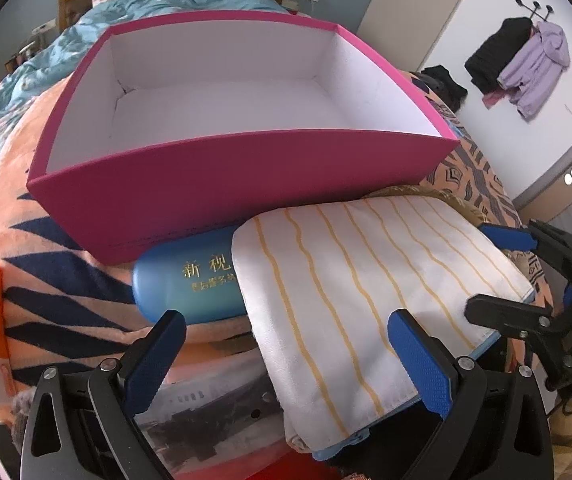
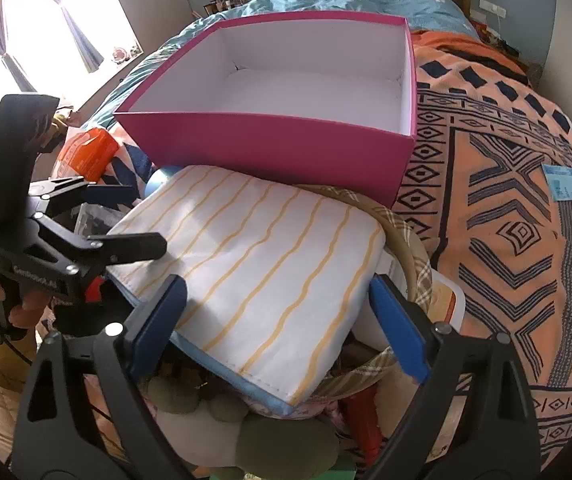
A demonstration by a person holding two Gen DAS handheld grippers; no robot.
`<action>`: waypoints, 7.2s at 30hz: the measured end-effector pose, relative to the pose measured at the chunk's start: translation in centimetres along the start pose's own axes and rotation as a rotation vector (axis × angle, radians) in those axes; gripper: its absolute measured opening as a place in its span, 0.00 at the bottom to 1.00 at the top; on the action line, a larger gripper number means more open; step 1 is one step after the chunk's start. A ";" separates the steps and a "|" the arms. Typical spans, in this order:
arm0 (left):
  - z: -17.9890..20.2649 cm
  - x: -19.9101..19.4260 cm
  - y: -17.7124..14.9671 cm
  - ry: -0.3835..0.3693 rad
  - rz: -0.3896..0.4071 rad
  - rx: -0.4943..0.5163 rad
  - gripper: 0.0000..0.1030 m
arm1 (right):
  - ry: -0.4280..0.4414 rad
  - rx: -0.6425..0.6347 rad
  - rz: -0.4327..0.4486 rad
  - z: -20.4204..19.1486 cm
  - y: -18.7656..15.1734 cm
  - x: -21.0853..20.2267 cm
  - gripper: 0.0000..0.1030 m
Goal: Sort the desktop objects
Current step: 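Grasp the yellow-striped white pouch with the left gripper and lift it, then carry the striped pouch with the left gripper over the pink box, then lower the striped pouch into the pink box and open the left gripper, then withdraw the left gripper and reach the right gripper toward the black cloth bag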
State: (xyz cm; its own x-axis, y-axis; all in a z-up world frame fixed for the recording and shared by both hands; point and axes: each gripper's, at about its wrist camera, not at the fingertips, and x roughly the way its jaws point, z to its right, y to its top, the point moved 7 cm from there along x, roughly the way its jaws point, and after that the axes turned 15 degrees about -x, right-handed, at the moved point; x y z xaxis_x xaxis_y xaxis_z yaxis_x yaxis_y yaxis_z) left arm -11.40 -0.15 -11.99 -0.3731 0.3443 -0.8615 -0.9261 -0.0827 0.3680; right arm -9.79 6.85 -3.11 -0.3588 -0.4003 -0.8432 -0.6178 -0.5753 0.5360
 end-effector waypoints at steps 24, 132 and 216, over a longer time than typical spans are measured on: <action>-0.8 -2.1 0.1 -0.061 0.057 -0.024 0.76 | 0.006 -0.069 0.136 -1.4 1.5 -2.1 0.58; -5.7 -0.9 17.2 0.263 0.095 -0.111 0.43 | -0.065 -0.147 0.161 6.2 18.0 4.9 0.22; -3.0 -8.1 7.8 0.110 0.343 0.055 0.57 | 0.148 -0.274 0.184 -1.8 10.0 0.3 0.38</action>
State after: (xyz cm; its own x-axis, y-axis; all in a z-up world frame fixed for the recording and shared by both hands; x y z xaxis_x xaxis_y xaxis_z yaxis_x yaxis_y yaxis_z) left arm -15.79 -6.39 -3.13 -0.6683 0.2026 -0.7158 -0.7426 -0.1247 0.6580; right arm -14.80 -0.28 2.04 -0.3289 -0.6021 -0.7275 -0.3348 -0.6460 0.6860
